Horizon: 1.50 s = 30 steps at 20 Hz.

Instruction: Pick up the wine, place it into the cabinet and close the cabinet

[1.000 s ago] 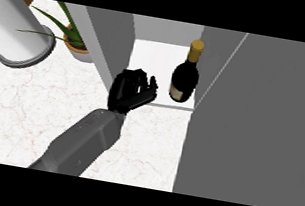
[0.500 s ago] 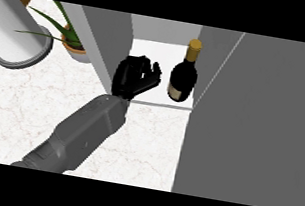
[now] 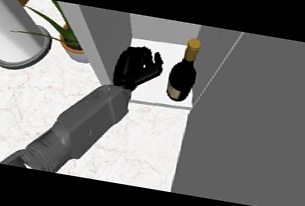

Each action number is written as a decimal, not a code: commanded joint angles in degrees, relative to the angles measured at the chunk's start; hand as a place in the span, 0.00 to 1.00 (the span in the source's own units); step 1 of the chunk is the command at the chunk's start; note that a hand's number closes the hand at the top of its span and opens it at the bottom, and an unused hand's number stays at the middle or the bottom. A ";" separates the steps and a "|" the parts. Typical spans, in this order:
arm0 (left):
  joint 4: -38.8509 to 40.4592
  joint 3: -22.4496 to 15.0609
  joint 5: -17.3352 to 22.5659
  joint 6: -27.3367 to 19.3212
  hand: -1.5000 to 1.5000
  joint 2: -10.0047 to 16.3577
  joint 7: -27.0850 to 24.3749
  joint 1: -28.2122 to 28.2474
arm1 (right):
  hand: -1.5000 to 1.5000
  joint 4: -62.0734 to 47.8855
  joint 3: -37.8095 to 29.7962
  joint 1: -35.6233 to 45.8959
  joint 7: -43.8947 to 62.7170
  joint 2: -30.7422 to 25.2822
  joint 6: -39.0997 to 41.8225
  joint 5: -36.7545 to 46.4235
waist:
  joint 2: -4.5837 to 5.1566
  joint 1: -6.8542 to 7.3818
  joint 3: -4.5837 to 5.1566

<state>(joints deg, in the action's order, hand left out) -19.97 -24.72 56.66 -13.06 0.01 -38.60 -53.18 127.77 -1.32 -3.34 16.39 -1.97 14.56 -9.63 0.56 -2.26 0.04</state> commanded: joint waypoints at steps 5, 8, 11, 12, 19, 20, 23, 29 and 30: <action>8.27 1.08 -0.03 1.56 1.00 -0.01 -0.80 -1.78 | 0.00 1.86 0.96 -1.02 0.59 0.07 0.18 -0.02 | 0.26 -0.82 0.02; 6.52 0.76 0.33 0.30 1.00 -0.01 -1.45 -0.37 | 0.00 -2.19 0.19 -2.71 -5.25 0.54 1.91 0.69 | 0.12 -0.49 -0.01; 9.63 2.80 0.88 1.86 1.00 -0.01 -2.77 -2.99 | 0.00 -0.64 0.11 0.60 -0.43 -0.26 0.88 -1.39 | 0.48 -1.14 0.04; 11.65 4.35 0.40 3.18 1.00 -0.01 -3.11 -3.59 | 0.00 1.74 -0.33 -0.28 1.45 -0.78 0.30 -1.37 | 0.26 -0.34 0.03; 13.02 6.02 0.02 1.34 0.00 -0.02 -11.18 -4.43 | 0.00 2.39 -1.68 1.30 3.29 -2.41 0.98 -3.58 | 0.39 -0.41 0.04; 11.64 5.21 -1.15 4.28 0.00 0.42 -10.74 -1.80 | 0.00 1.95 -1.28 0.97 2.39 -0.83 -0.82 -1.52 | -0.02 0.66 0.01; 10.49 5.31 -1.43 4.45 0.00 0.79 -13.11 -3.27 | 0.00 -2.51 0.16 4.14 0.23 -0.09 -1.19 1.58 | 0.10 0.98 0.01; 4.88 3.51 -3.39 1.89 0.00 0.99 -13.81 0.42 | 0.00 3.78 -0.34 -1.19 2.21 -0.71 -0.77 0.33 | -0.79 2.22 -0.05; 5.33 3.79 -3.39 2.72 0.00 0.57 -13.88 1.58 | 0.00 6.09 -0.26 -0.51 5.87 -1.57 -1.18 -0.89 | -0.62 1.85 -0.02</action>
<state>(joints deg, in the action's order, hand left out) -13.76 -22.39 53.69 -8.73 -0.12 -49.32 -54.60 131.05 -1.68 -3.34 19.11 -2.90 13.93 -10.09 1.15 -2.06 0.65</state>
